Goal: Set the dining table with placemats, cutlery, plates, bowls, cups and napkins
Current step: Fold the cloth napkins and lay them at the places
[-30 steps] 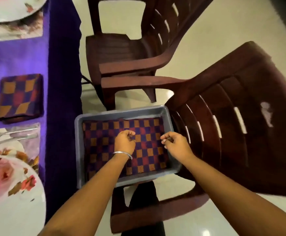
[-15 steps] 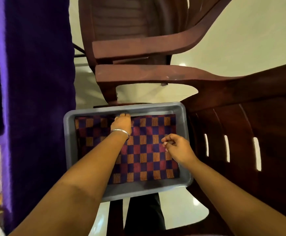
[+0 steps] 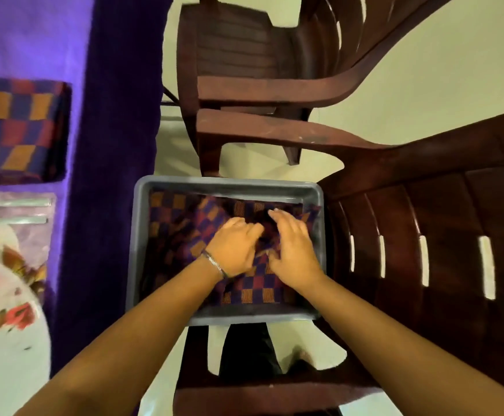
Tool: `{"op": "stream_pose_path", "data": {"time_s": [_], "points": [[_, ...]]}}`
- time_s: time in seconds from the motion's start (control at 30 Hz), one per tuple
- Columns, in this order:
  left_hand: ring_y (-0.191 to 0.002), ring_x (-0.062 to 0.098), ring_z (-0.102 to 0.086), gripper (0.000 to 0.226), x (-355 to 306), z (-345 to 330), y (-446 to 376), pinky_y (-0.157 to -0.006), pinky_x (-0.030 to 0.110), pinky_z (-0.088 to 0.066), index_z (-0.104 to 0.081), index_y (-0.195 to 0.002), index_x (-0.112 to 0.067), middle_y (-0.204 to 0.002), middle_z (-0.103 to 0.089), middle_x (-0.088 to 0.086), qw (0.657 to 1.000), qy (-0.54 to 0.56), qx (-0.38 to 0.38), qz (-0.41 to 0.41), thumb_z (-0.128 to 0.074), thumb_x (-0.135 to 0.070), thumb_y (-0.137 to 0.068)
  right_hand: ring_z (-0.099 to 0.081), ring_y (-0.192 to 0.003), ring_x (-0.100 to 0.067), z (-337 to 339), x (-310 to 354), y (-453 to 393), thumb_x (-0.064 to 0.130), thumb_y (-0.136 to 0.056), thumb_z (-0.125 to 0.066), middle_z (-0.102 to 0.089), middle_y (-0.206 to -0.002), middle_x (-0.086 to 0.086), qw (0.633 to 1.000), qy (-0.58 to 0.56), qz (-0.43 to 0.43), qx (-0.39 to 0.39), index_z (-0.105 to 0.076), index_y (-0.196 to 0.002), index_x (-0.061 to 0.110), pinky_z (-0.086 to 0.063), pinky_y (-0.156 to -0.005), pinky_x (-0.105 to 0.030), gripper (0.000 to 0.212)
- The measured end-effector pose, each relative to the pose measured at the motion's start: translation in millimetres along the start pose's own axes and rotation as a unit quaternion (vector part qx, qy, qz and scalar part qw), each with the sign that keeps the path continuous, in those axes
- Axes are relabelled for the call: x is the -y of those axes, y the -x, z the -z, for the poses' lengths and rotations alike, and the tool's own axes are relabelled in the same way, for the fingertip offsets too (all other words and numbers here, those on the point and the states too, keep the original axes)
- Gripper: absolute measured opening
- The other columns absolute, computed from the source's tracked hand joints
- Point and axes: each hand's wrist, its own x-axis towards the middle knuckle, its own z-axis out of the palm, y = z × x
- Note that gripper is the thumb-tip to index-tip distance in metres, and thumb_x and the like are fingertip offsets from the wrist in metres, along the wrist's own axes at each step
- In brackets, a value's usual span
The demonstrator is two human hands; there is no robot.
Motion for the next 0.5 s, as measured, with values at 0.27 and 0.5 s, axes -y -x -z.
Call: {"op": "stream_pose_path", "data": {"time_s": [0.27, 0.5], "points": [[-0.069, 0.032, -0.06, 0.026, -106, 107, 95, -0.058, 0.036, -0.045, -0.055, -0.099, -0.01, -0.085, -0.063, 0.006, 0.983, -0.002, -0.177, 0.04, -0.037, -0.024, -0.088, -0.056, -0.11, -0.02, 80, 78, 70, 0.034, -0.075, -0.054, -0.064, -0.096, 0.008, 0.975, 0.133, 0.161, 0.073, -0.061, -0.099, 0.027, -0.02, -0.103, -0.038, 0.027], [-0.088, 0.024, -0.065, 0.032, -204, 199, 212, -0.069, 0.031, -0.05, -0.061, -0.11, -0.017, -0.098, -0.07, 0.0, 0.955, -0.051, -0.258, 0.138, -0.063, -0.037, -0.085, -0.055, -0.115, -0.015, 157, 129, 167, 0.033, -0.089, -0.061, -0.066, -0.107, 0.01, 0.939, 0.171, 0.293, -0.06, -0.068, -0.103, 0.029, -0.014, -0.11, -0.044, 0.016]]}}
